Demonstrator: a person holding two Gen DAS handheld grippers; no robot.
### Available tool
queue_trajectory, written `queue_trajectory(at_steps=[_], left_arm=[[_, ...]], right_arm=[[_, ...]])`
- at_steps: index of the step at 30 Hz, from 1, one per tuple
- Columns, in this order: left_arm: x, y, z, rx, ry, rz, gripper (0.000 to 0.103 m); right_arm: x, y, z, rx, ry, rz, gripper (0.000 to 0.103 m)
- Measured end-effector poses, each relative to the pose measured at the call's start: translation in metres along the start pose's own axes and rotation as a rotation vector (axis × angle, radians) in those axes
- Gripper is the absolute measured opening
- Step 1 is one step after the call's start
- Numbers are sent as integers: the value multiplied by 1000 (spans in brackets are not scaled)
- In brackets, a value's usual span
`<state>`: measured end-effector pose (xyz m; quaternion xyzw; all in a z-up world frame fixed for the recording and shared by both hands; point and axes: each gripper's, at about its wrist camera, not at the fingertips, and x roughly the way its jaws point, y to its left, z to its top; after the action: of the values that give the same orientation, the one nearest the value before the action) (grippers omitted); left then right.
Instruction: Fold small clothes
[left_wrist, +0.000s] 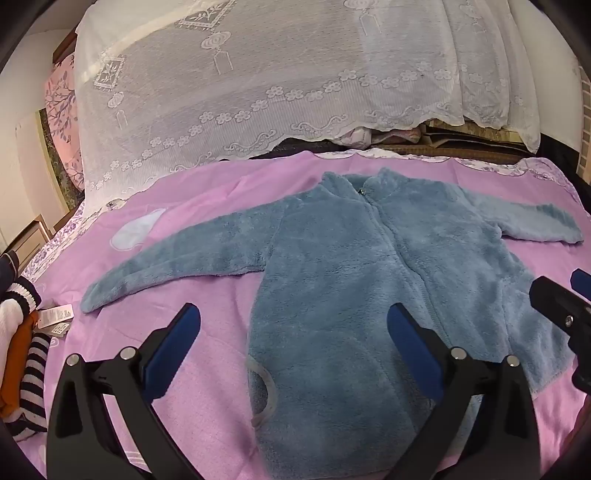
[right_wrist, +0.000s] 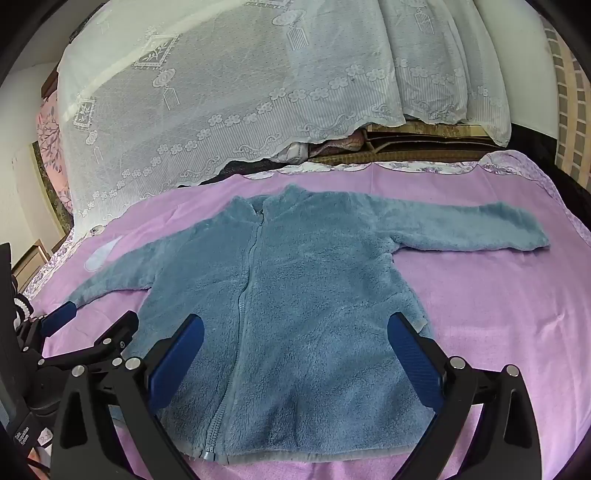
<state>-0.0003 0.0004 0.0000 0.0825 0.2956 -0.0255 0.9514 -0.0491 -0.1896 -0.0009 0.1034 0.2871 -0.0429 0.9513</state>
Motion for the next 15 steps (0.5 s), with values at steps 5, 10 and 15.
queue_trajectory(at_steps=[5, 10, 15], left_arm=[[-1, 1, 0, 2, 2, -1, 99], [-3, 4, -1, 4, 0, 1, 99], [-2, 0, 3, 2, 2, -1, 99]], right_arm=[[0, 0, 0, 1, 1, 1, 100], [0, 0, 0, 2, 2, 1, 100], [0, 0, -1, 2, 1, 0, 100]])
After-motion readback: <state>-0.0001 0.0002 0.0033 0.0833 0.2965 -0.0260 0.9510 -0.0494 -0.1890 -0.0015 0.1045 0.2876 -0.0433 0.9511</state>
